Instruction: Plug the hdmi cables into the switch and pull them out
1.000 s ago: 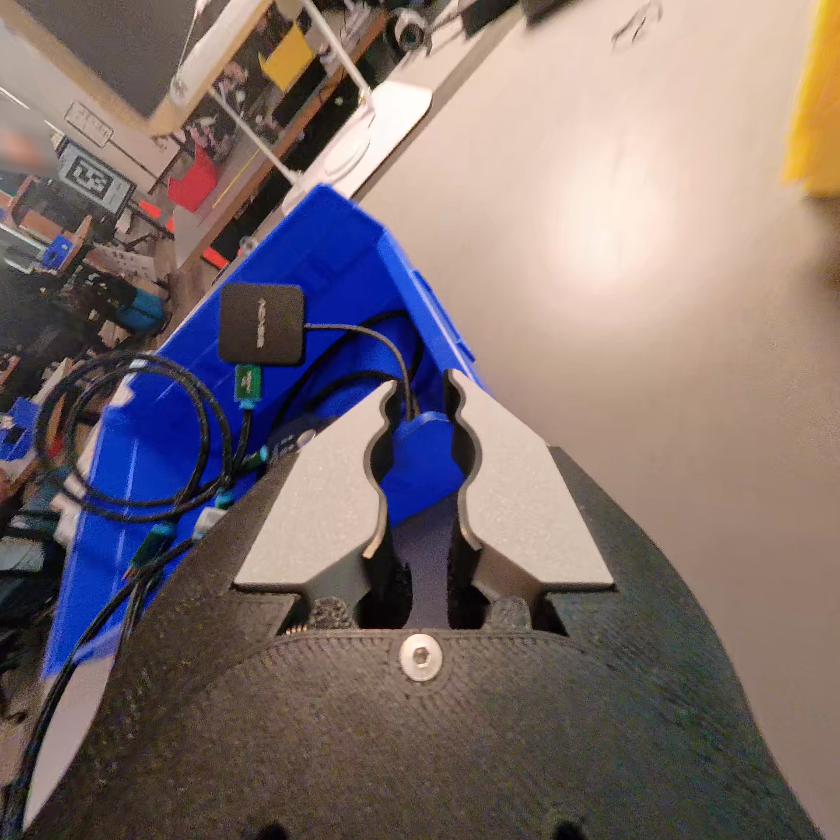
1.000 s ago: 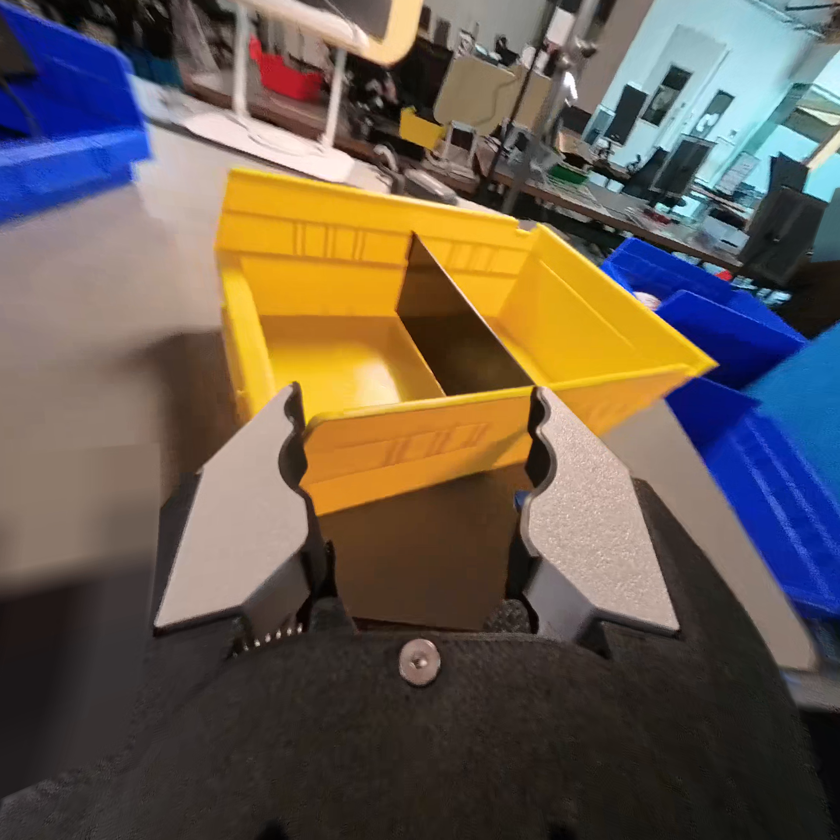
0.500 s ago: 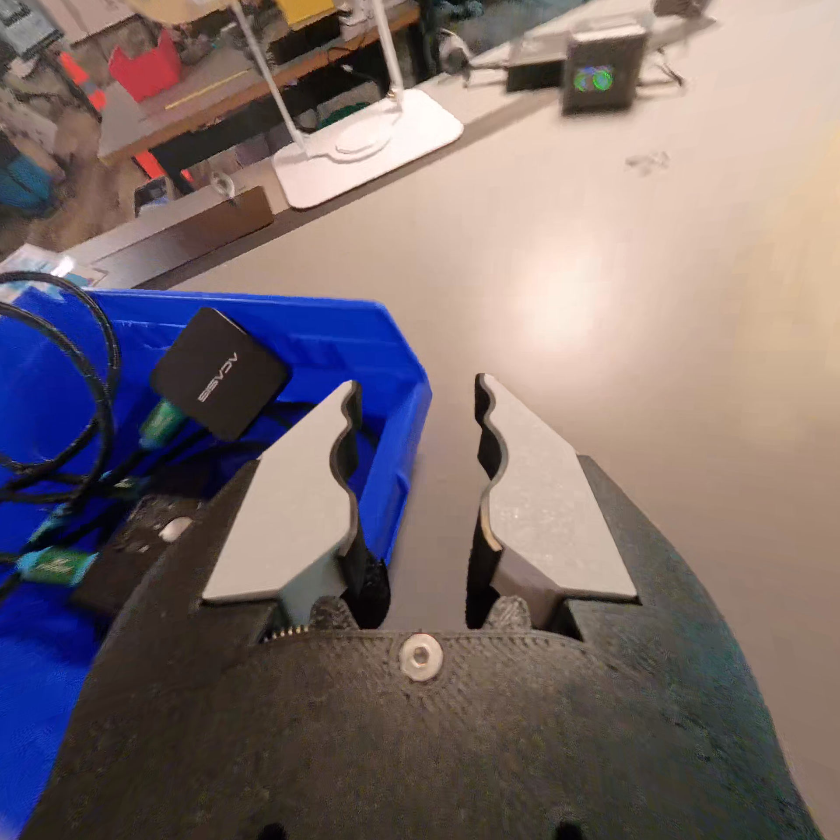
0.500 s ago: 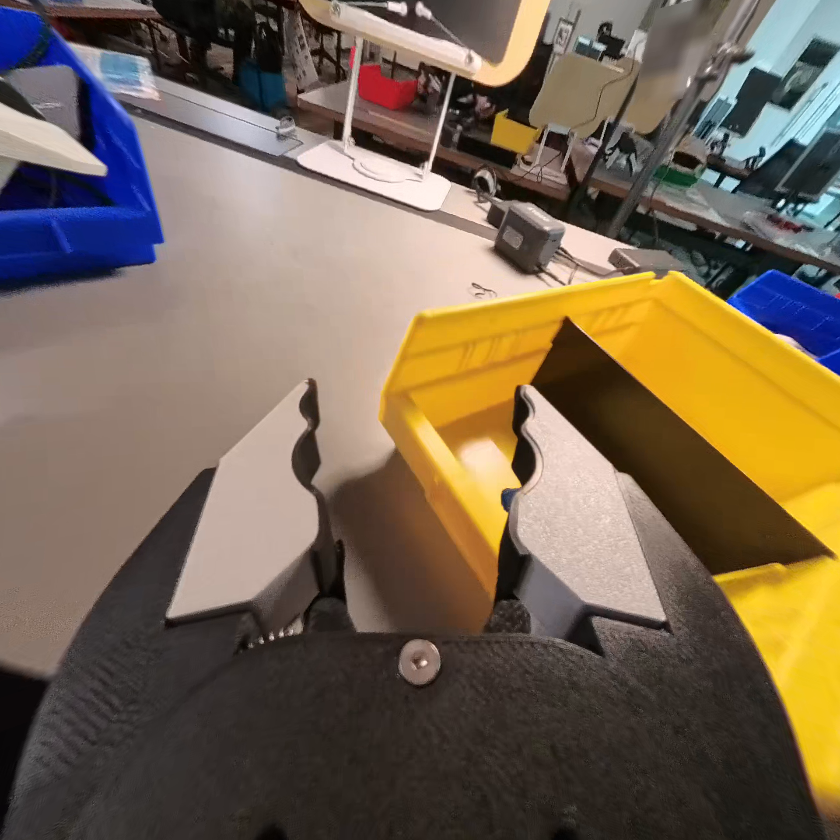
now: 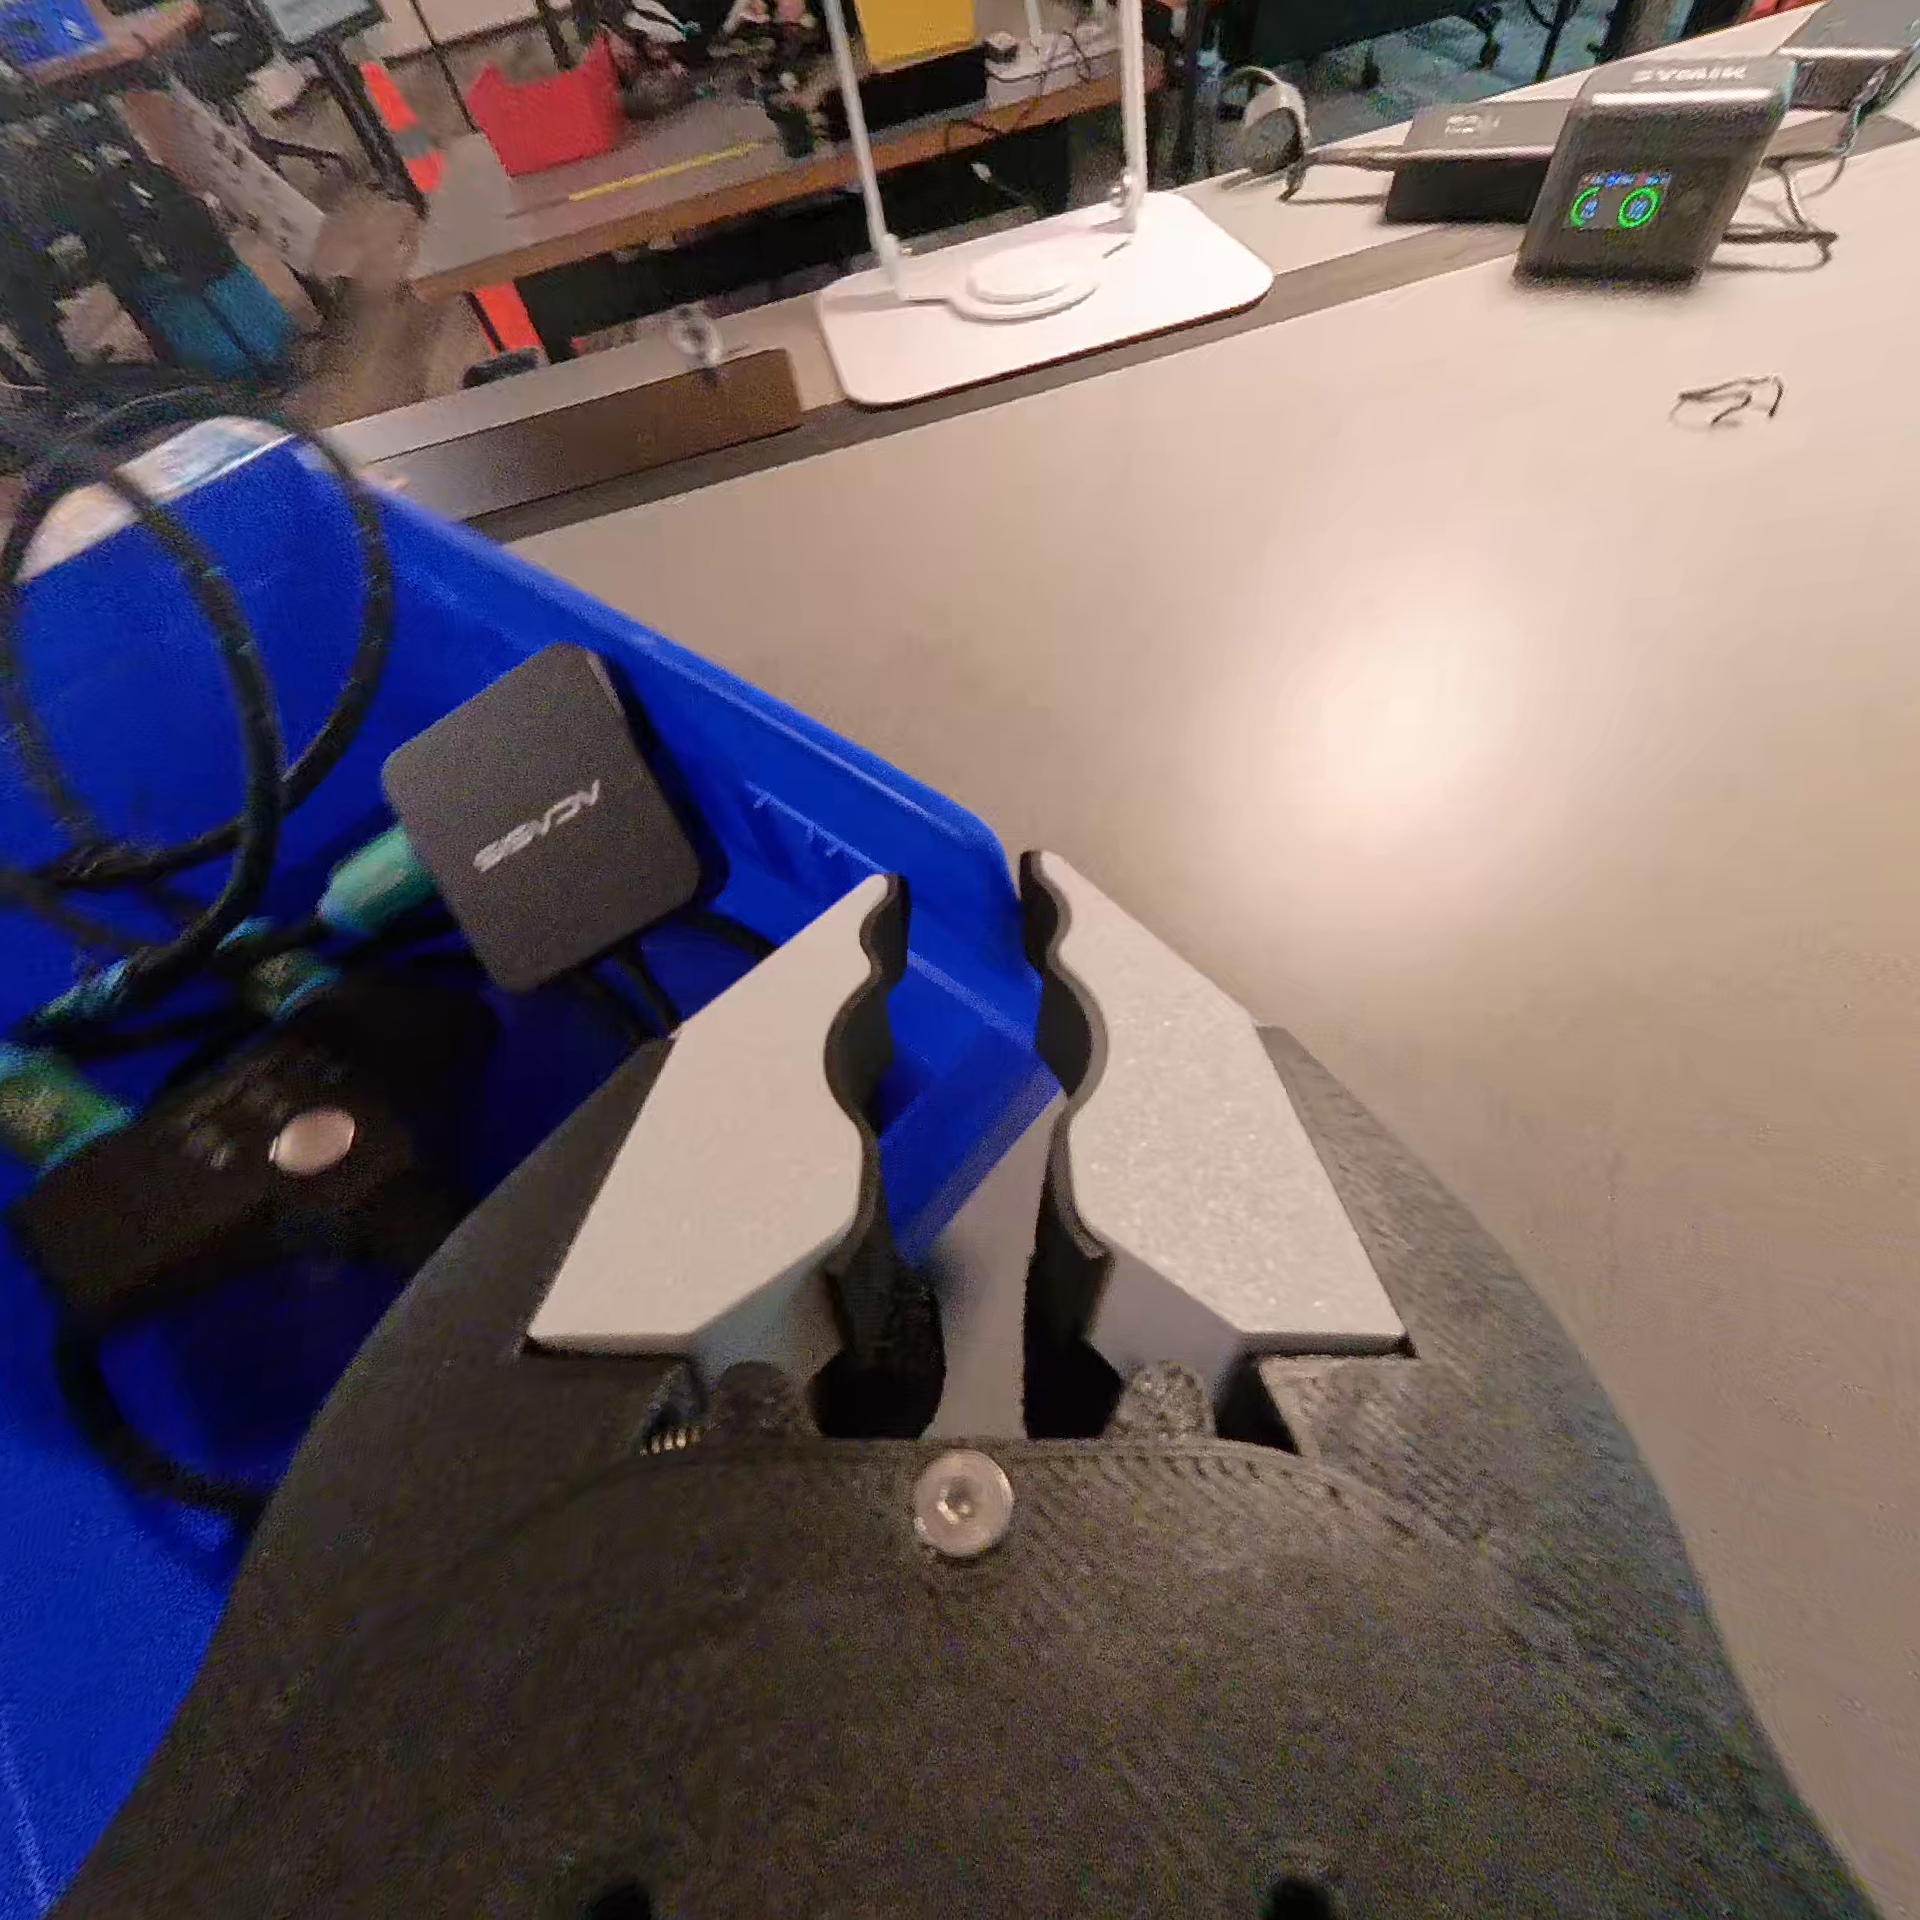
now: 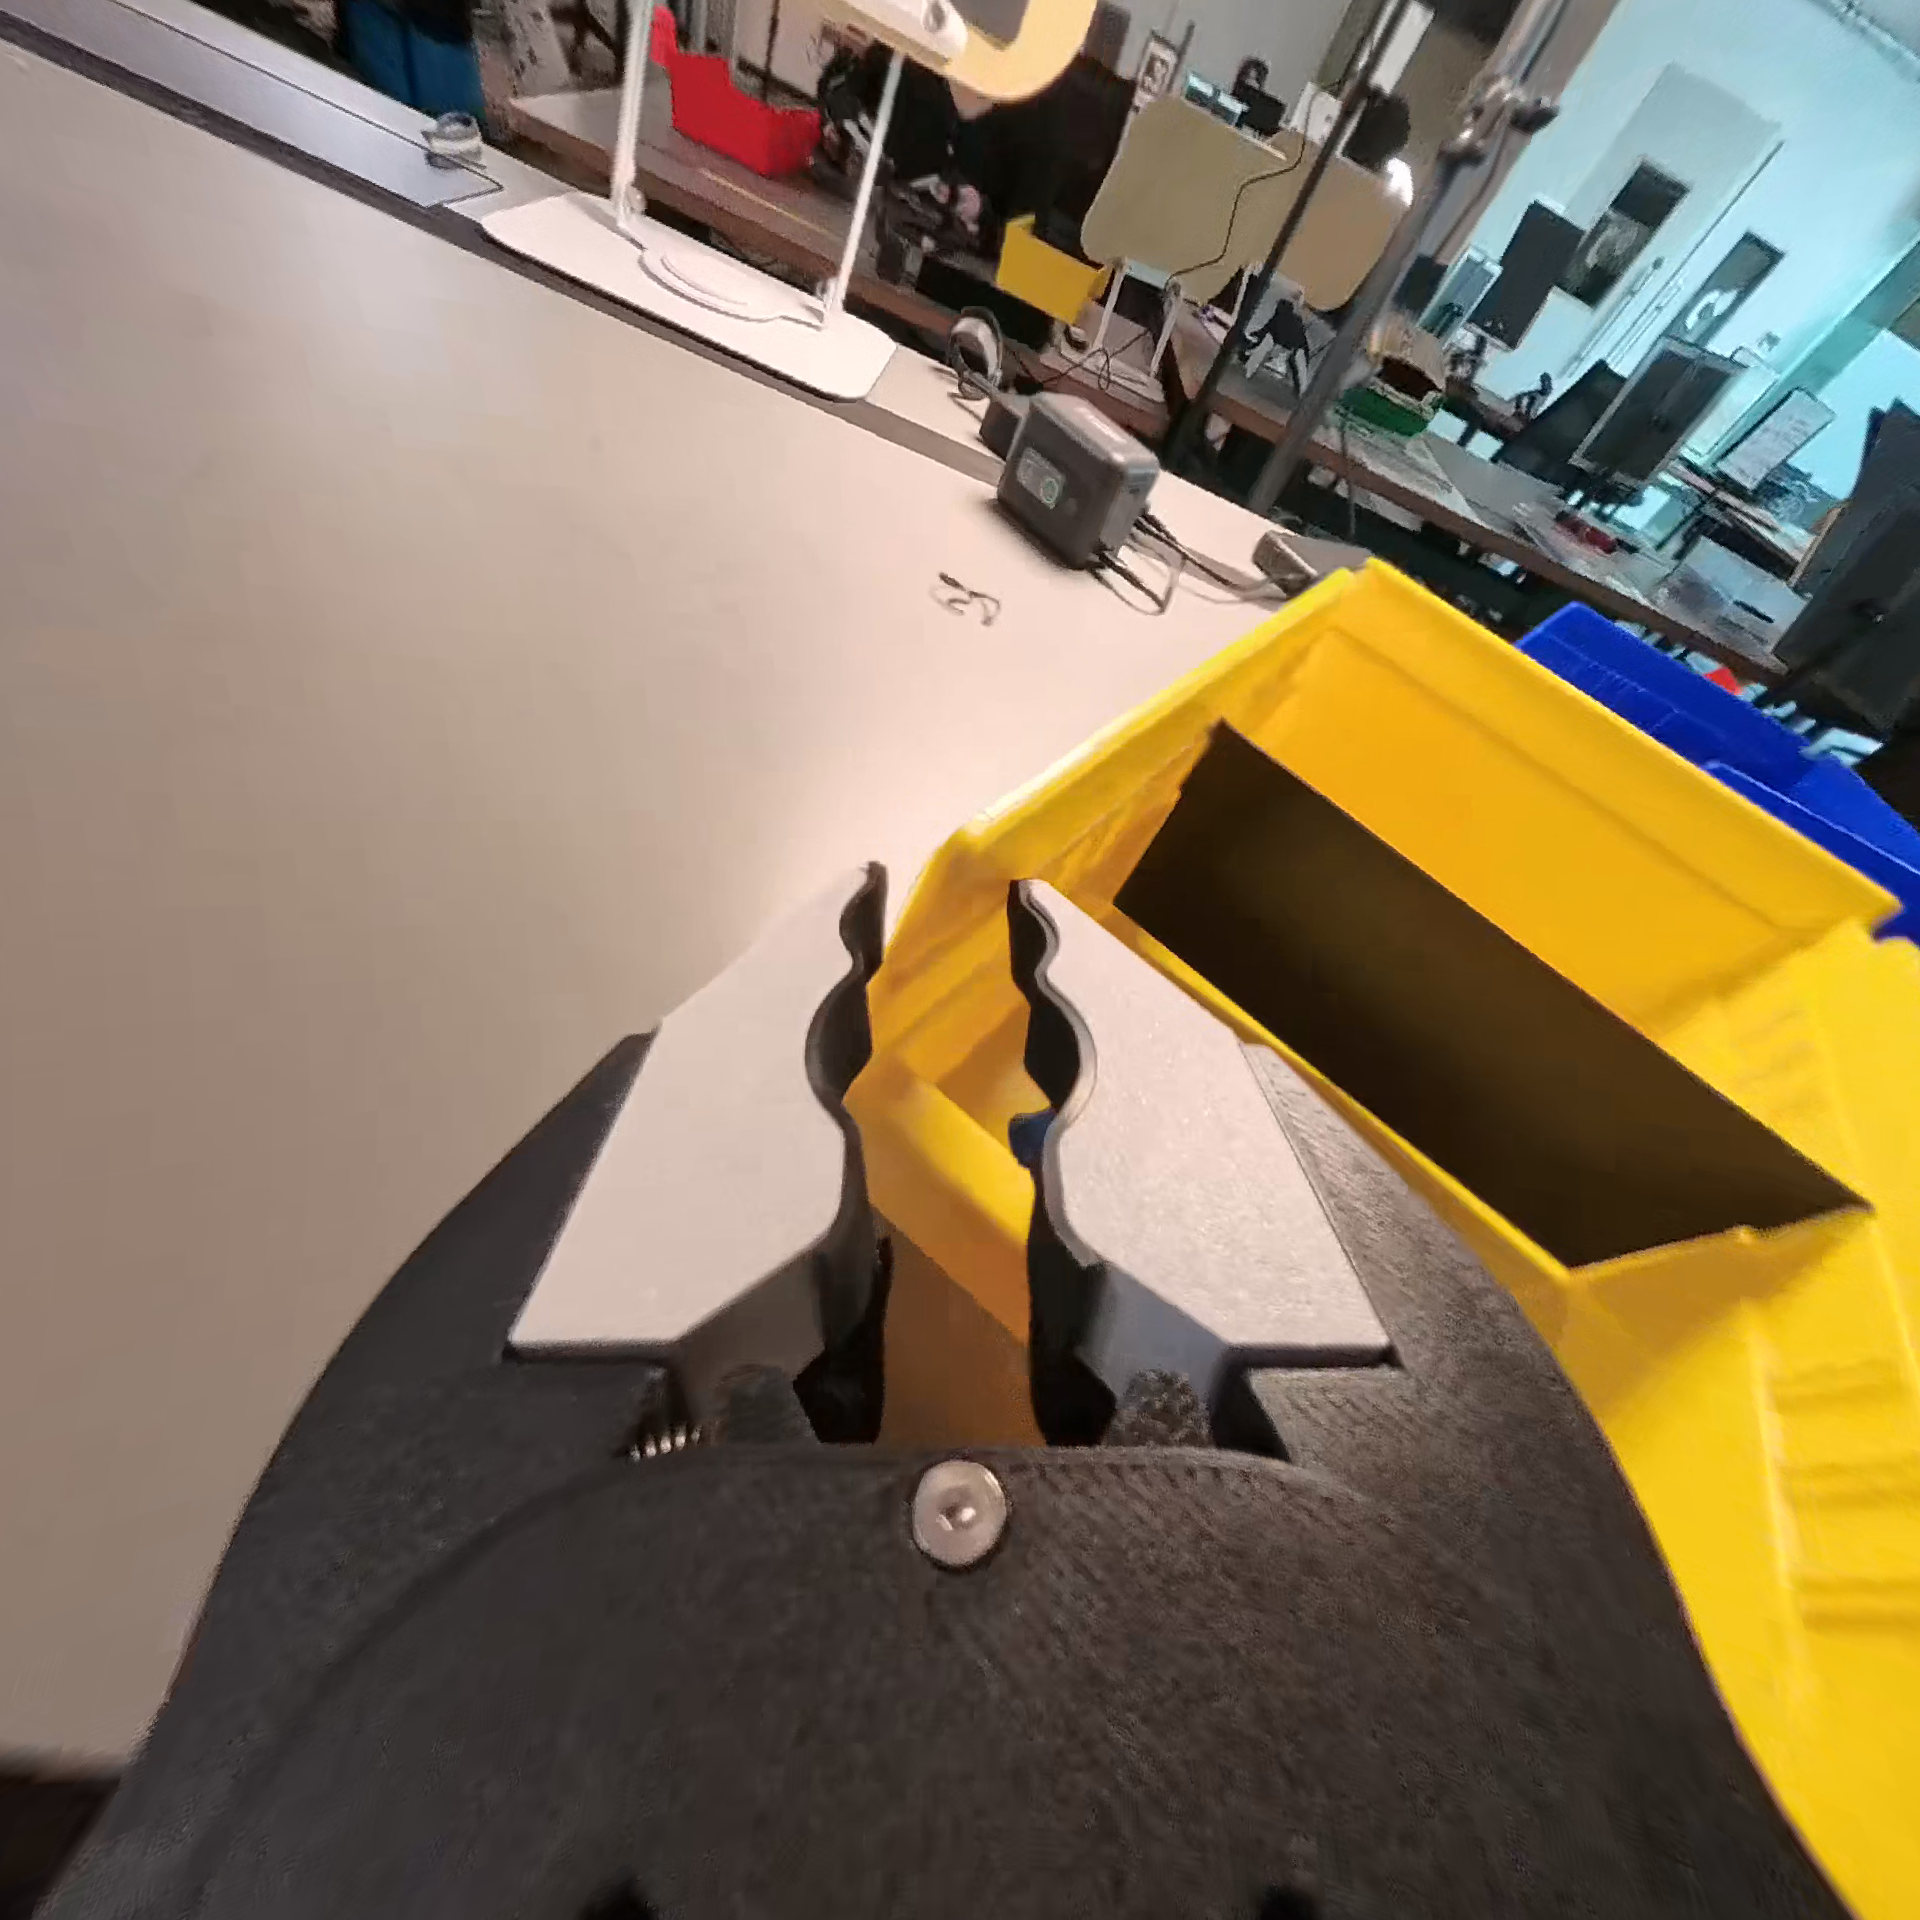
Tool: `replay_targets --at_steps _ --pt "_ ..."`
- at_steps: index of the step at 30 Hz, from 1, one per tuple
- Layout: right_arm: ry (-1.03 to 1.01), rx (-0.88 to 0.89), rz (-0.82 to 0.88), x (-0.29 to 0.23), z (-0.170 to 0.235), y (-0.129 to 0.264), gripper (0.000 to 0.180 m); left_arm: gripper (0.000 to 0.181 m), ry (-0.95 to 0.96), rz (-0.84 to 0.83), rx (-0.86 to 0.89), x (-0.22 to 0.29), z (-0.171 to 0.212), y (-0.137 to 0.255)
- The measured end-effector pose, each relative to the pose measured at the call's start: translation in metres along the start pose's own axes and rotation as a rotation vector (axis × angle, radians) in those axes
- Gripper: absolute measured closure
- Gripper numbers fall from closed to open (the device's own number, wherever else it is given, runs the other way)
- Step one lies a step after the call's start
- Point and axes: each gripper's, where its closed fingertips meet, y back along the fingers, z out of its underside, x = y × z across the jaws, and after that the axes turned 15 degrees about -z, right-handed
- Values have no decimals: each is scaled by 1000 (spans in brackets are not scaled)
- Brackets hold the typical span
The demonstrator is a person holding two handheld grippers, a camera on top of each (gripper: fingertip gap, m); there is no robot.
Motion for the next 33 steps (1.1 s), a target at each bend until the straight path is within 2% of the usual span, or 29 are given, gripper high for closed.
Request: replay_targets --at_steps 3,4,5,6,8,9,10,12,13,14,17,19,27,33 --pt "-25 28 41 20 17 40 162 168 15 -84 34 -42 25 43" --pt "-41 34 52 26 20 47 159 167 20 -115 53 -52 29 51" --pt "-55 37 63 32 21 50 149 157 31 -123 61 -57 29 54" --pt "-61 37 81 37 22 49 143 146 46 -124 64 -58 27 53" --pt "-56 9 120 48 26 43 141 141 26 -162 58 -60 24 39" --pt "-54 -1 152 55 29 40 145 147 1 -194 40 -64 27 31" --pt "-45 -7 188 62 31 40 158 164 -14 -241 37 -74 29 25" --pt "-13 -27 241 74 36 42 174 172 56 -233 39 -85 32 26" --pt "-3 -25 242 78 37 42 173 179 52 -280 43 -99 36 30" --pt "-4 -21 233 81 38 42 174 178 33 -318 52 -113 41 35" --pt "-4 -30 235 97 40 35 175 176 145 -296 72 -144 55 47" --pt "-8 -31 226 109 40 25 175 176 146 -305 66 -159 60 48" --pt "-52 -35 146 149 39 -9 175 178 65 -276 26 -218 64 14" --pt "-33 -34 139 160 38 -23 175 177 141 -247 14 -263 73 4"
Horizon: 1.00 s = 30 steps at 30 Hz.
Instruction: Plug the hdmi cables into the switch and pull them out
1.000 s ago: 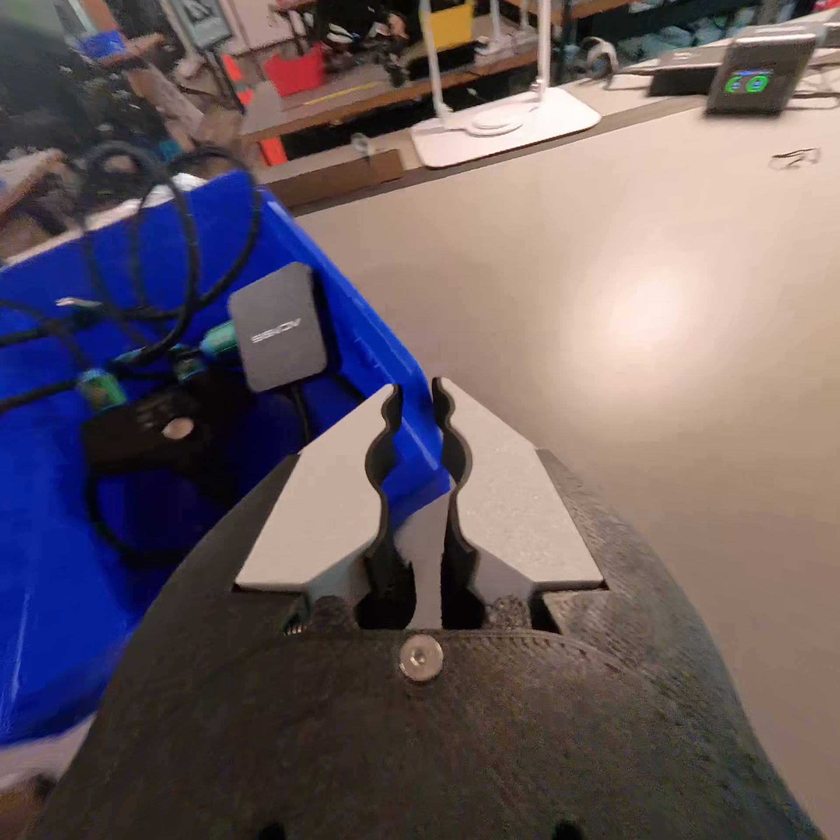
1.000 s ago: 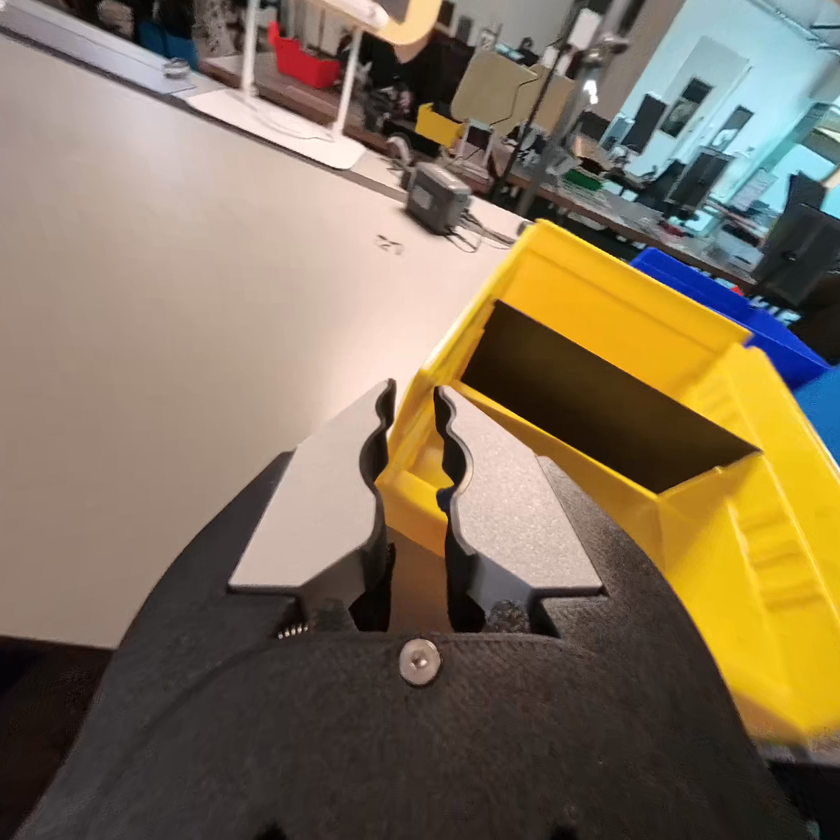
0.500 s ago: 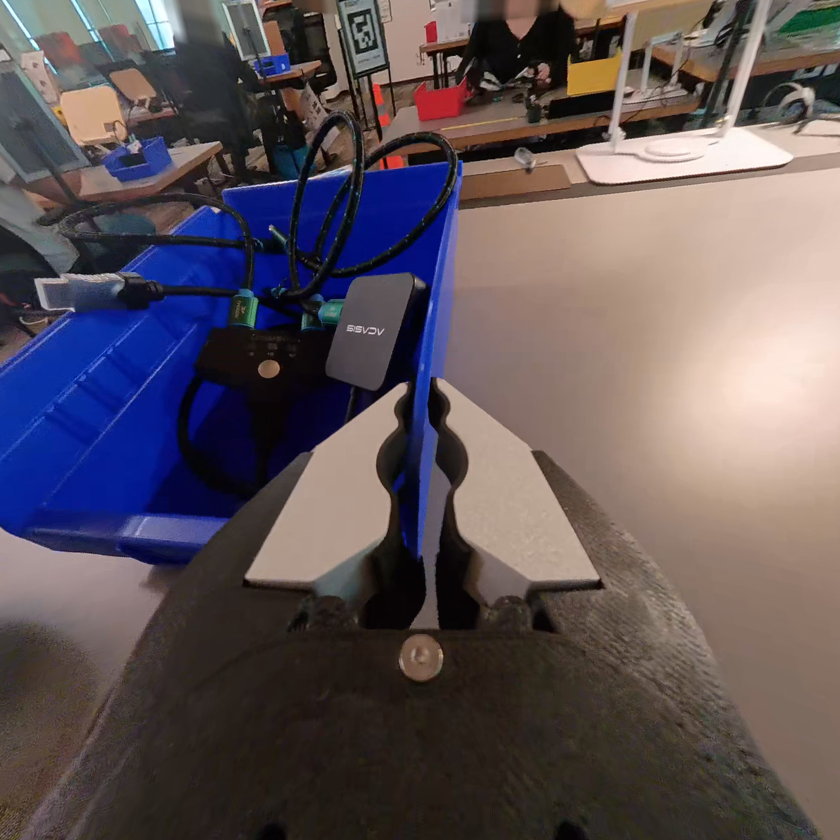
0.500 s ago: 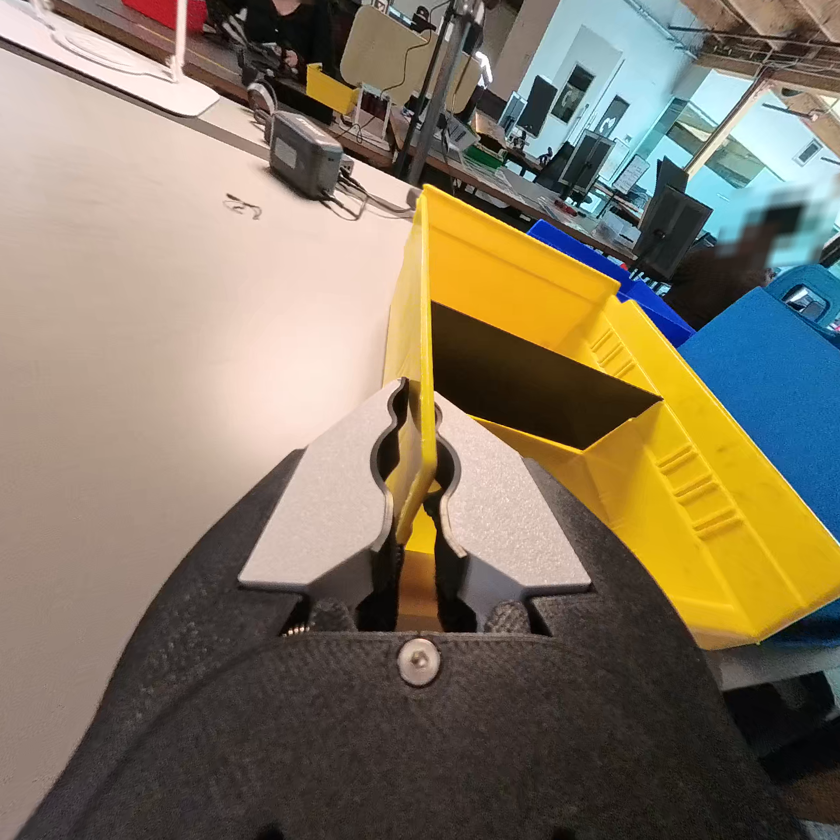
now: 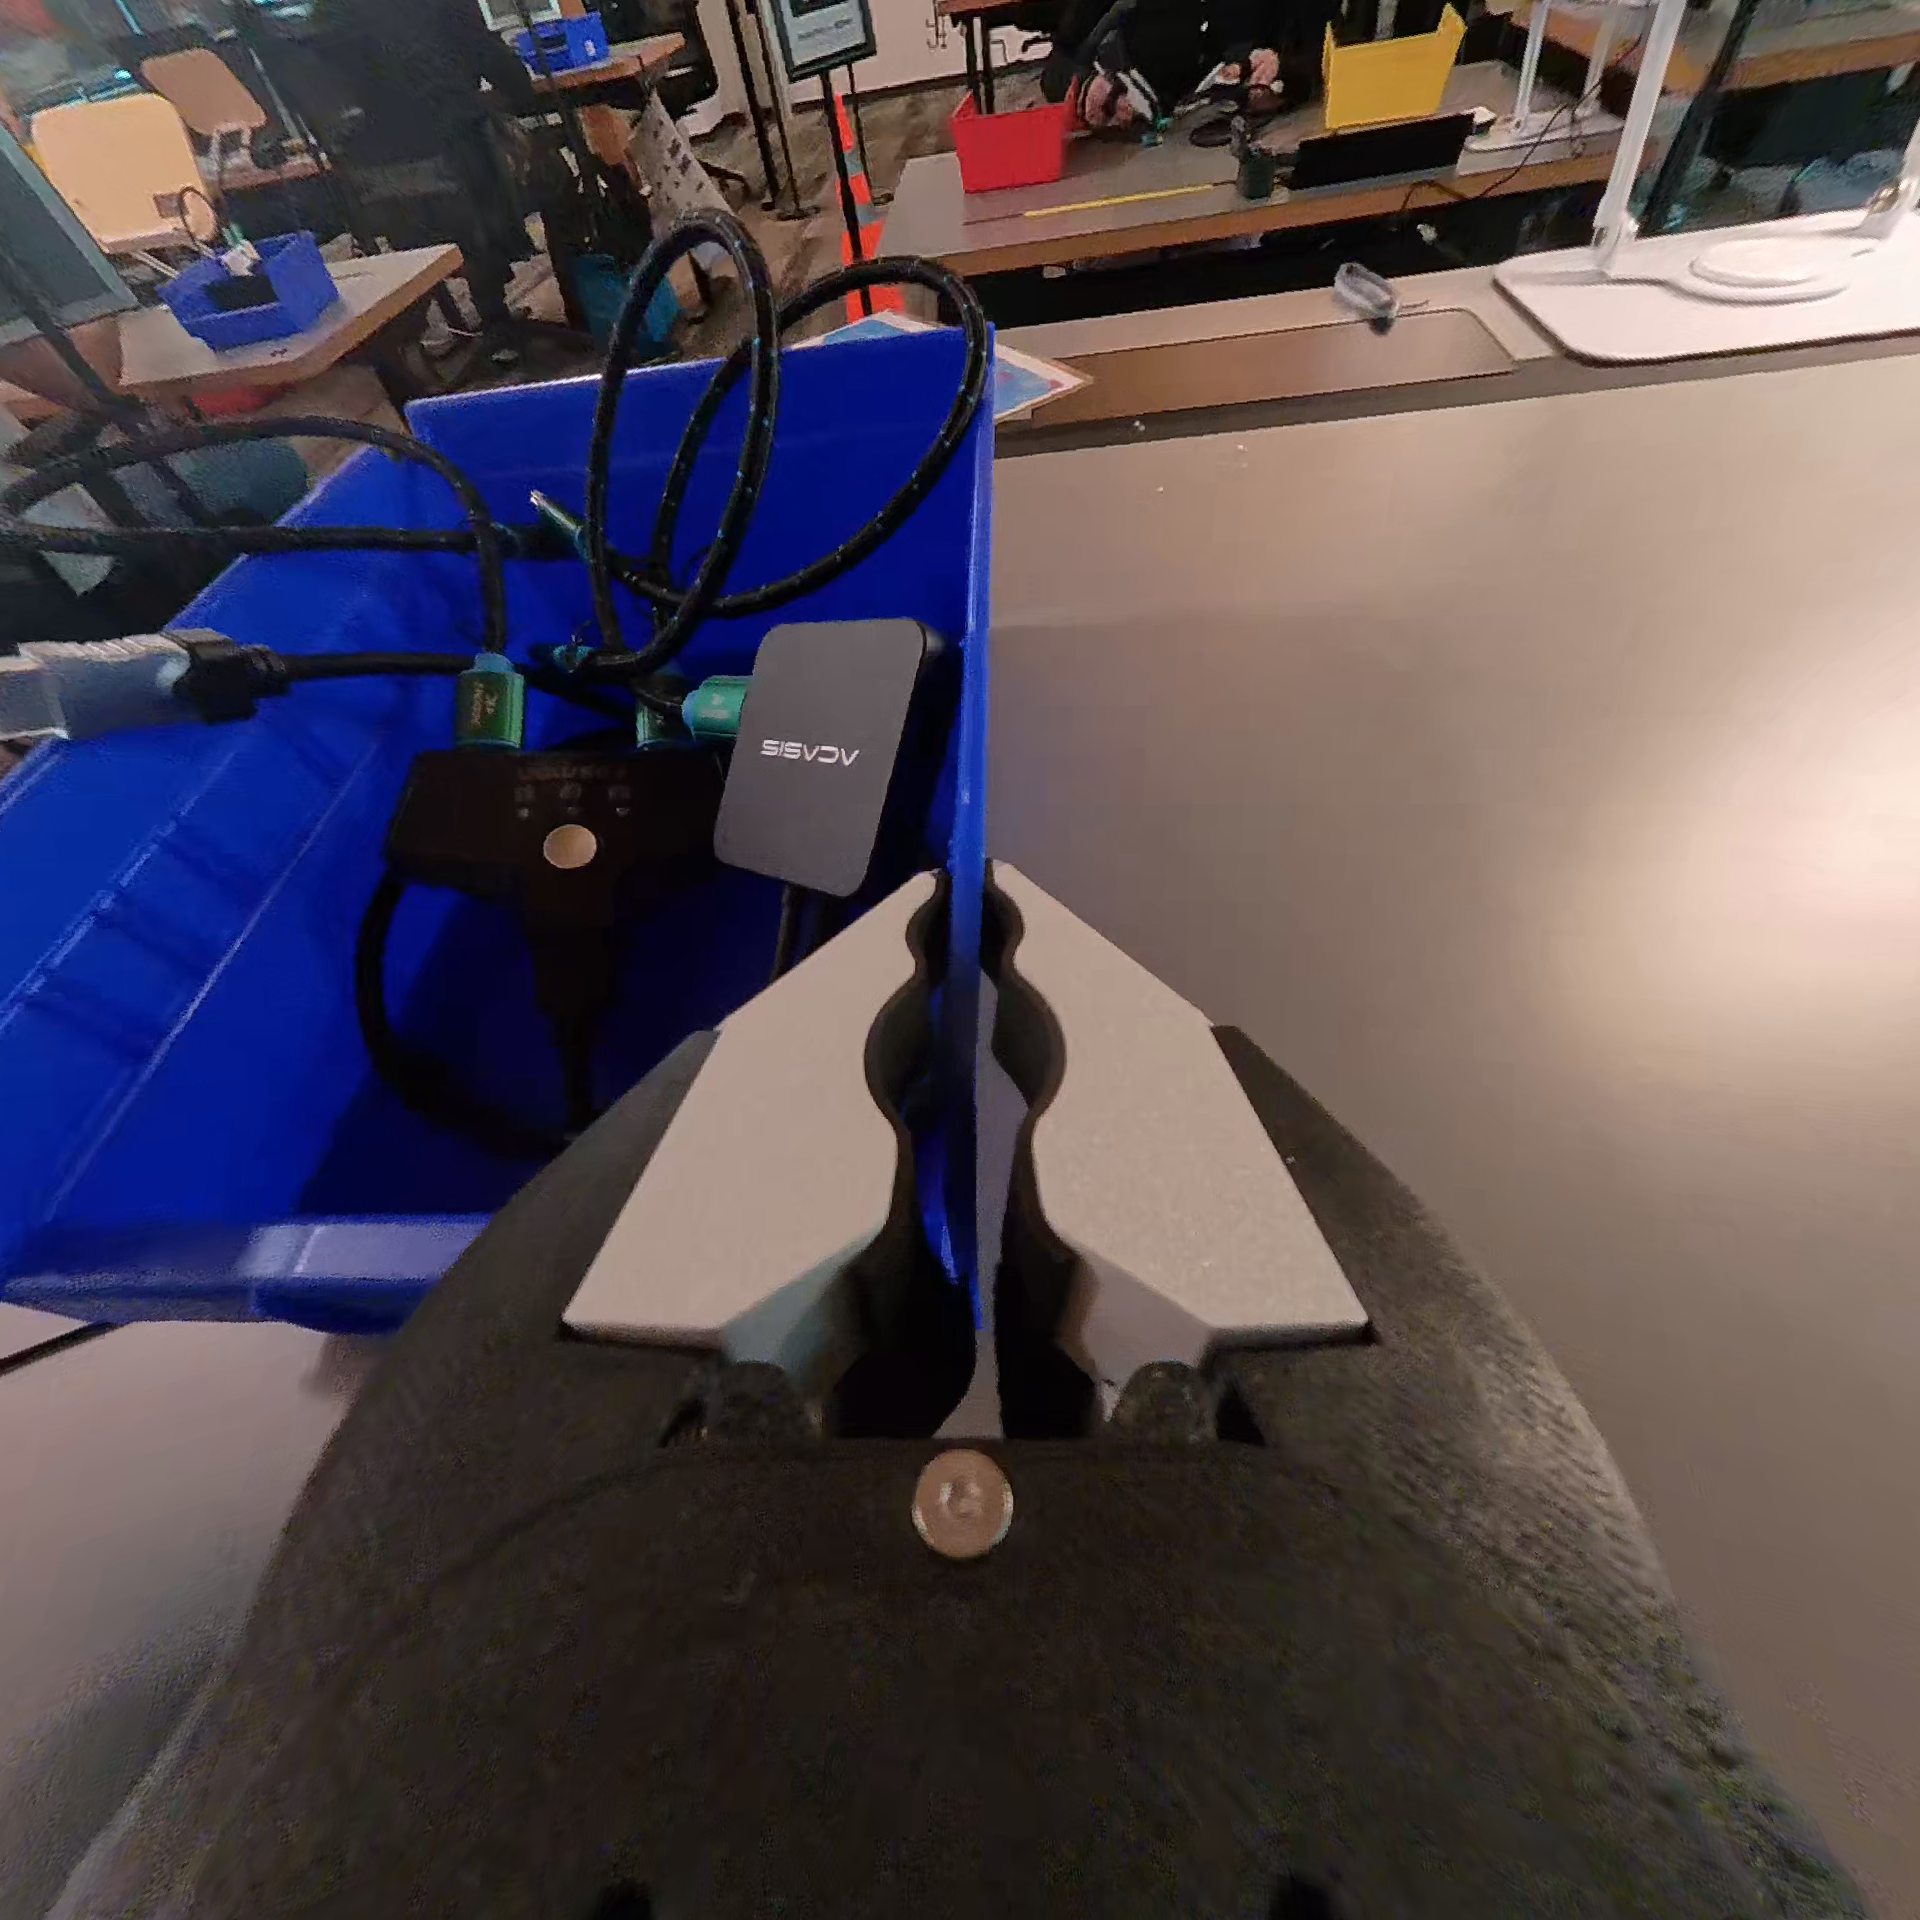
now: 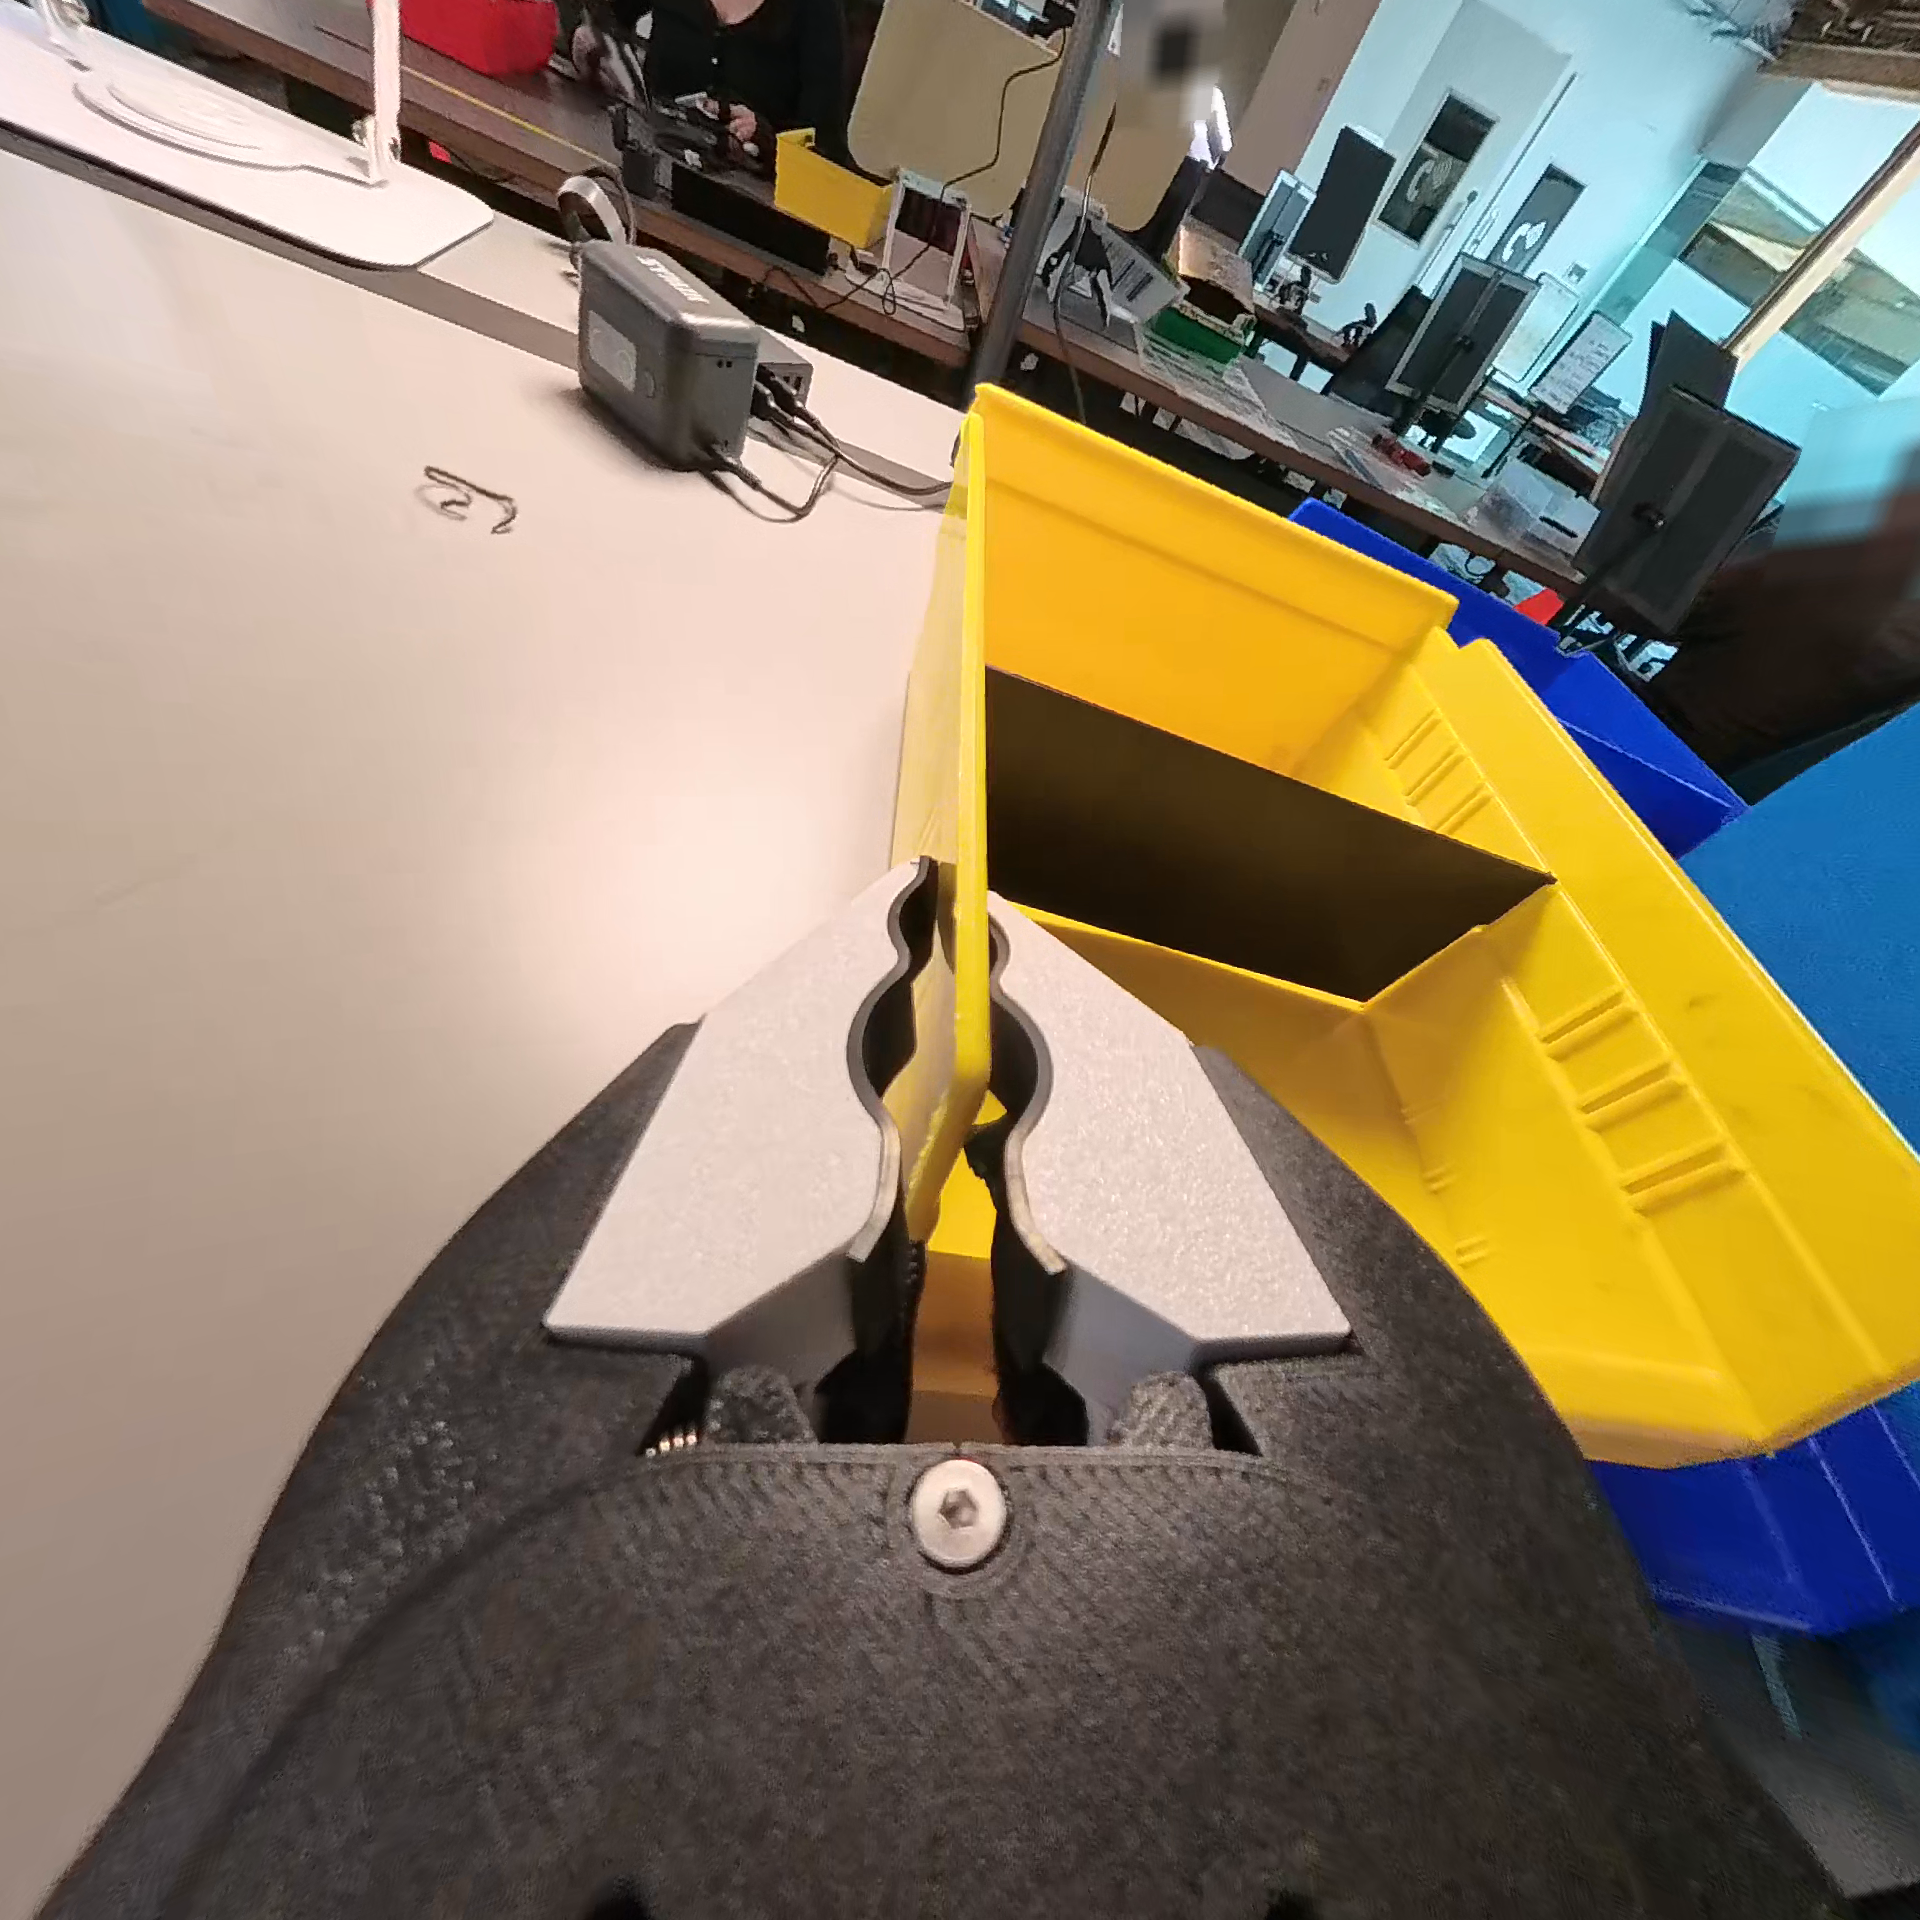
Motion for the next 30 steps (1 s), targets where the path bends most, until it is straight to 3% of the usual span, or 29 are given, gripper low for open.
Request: replay_targets --at_steps 14,18,21,27,30 --pt "-20 -2 -1 4 -1 -8 175 176 -45 82 22 -18 0 -16" --pt "-16 -40 30 2 1 0 171 152 -33 27 12 -25 4 -6" --pt "1 -47 57 -6 -9 22 161 145 -10 -8 53 -28 -4 18" --pt "16 5 -28 -63 -39 51 155 139 24 10 64 -25 -20 53" --pt "28 56 -176 -112 -49 46 155 136 36 49 38 -18 -25 55"
